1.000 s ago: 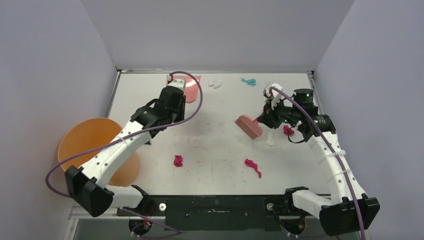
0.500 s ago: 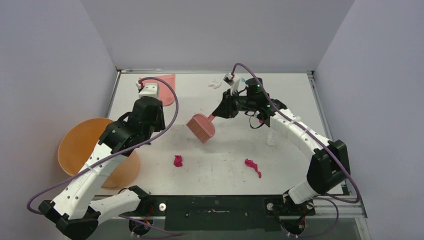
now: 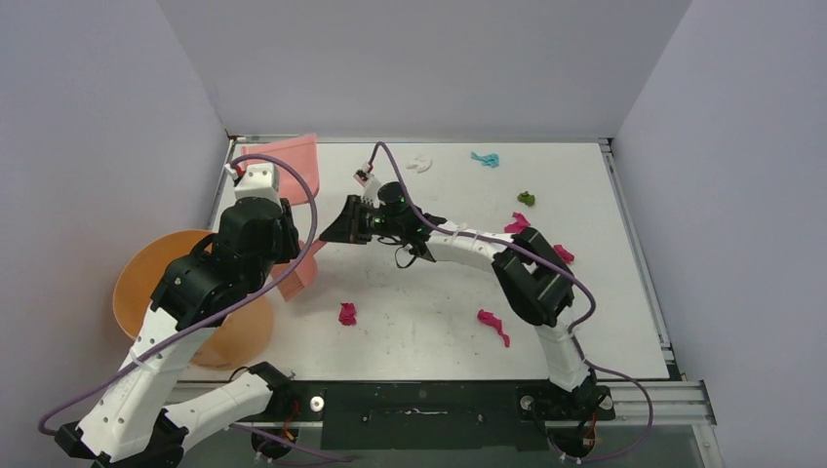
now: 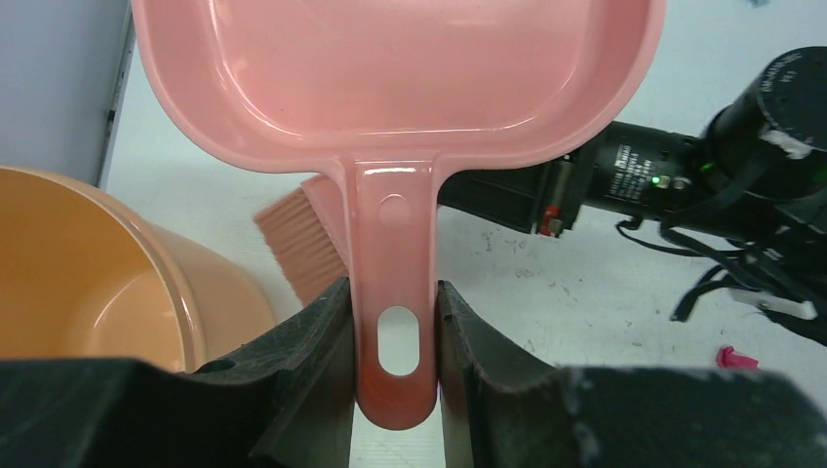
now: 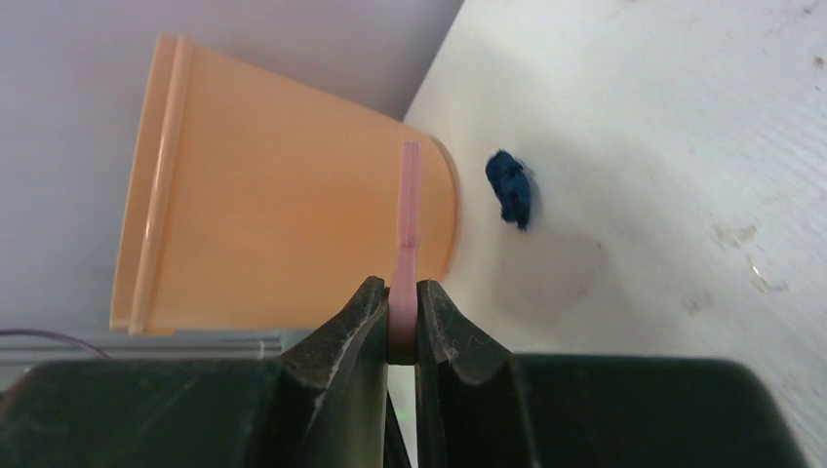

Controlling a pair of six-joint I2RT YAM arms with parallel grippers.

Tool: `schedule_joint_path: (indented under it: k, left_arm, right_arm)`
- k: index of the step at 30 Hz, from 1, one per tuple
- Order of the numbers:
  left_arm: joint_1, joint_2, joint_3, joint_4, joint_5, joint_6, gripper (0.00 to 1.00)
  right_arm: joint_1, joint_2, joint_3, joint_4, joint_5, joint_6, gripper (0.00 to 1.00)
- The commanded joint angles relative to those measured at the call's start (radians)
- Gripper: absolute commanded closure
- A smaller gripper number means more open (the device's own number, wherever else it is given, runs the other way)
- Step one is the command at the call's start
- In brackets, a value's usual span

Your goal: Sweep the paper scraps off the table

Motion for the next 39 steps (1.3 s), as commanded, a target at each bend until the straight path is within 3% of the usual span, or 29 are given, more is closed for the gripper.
schedule_joint_path:
  k: [1, 8, 13, 19, 28, 34, 39]
  left_arm:
    - [-0.001, 0.019, 0.05, 0.01, -0.023, 0.018, 1.0]
    - [-0.002, 0.01, 0.019, 0.011, -0.008, 0.002, 1.0]
    - [0.0, -0.003, 0.006, 0.022, -0.008, 0.004, 1.0]
    - [-0.001, 0.004, 0.007, 0.04, 0.001, 0.019, 1.0]
    - [-0.001, -0.018, -0.038, 0.104, 0.034, 0.027, 1.0]
    - [-0.001, -0.038, -0.043, 0.119, 0.057, 0.005, 1.0]
    - [-0.001, -0.062, -0.025, 0.119, 0.083, -0.027, 1.0]
  right_arm:
    - [0.018, 0.118, 0.138, 0.239, 0.094, 0.203, 0.95]
    - [0.032, 0.292, 0.296, 0.085, 0.252, 0.269, 0.95]
    - [0.016, 0.271, 0.267, 0.025, 0.256, 0.24, 0.95]
    - [-0.076, 0.103, 0.084, -0.147, 0.268, 0.124, 0.95]
    - [-0.286, -0.276, -0.181, -0.597, 0.351, -0.205, 0.95]
    - [-0.411, -0.493, -0.249, -0.589, 0.076, -0.356, 0.95]
    - [-0.43, -0.497, -0.146, -0.522, -0.089, -0.391, 0.95]
